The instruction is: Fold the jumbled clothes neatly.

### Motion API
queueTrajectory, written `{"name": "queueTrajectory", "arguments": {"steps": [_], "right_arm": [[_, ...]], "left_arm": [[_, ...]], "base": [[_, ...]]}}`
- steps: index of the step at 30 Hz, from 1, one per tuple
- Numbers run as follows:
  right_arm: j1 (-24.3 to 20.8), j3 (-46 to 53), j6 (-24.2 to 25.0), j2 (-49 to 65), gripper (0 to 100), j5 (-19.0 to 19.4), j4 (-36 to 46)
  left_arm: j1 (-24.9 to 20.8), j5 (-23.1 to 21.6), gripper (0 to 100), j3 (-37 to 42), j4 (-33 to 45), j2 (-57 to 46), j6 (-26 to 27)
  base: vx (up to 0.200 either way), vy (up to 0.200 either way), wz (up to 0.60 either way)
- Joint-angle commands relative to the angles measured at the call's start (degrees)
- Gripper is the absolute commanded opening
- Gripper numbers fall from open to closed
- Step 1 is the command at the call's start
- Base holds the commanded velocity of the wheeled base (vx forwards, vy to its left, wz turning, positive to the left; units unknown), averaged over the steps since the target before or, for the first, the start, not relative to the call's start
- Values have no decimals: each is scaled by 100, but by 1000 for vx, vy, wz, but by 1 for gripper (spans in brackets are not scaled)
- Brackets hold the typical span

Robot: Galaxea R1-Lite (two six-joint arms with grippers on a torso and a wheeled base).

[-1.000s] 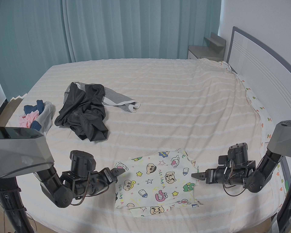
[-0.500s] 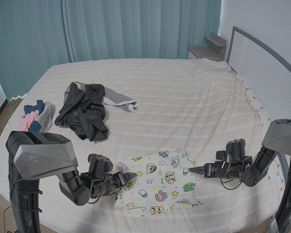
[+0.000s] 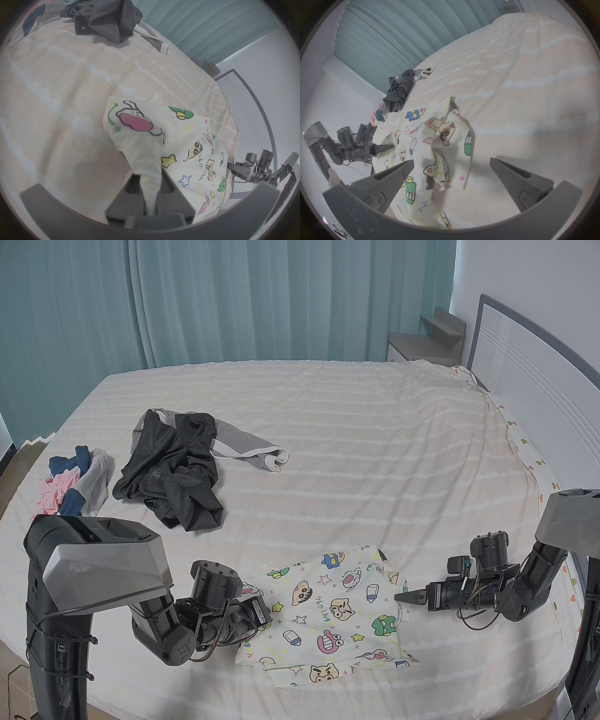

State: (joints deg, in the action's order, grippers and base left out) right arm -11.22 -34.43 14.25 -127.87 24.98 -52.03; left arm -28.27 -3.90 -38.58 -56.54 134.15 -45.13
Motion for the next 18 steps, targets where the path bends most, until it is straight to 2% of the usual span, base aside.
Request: {"name": "queueTrajectory", "arguments": {"steps": [1,11,18], "right_arm": [[-83,-64,-36,-283,100,192,-9],[-575,-609,-28,-942,100,244,9],[-645,-794,-36,-1118,100,376,17]], "left_arm": [[-3,3,0,26,-15,6,-5],[-3,12,0,44,-24,6,-5],[-3,12,0,44,-24,6,-5]], "base": [[0,0,0],[0,0,0],[0,0,0]]}}
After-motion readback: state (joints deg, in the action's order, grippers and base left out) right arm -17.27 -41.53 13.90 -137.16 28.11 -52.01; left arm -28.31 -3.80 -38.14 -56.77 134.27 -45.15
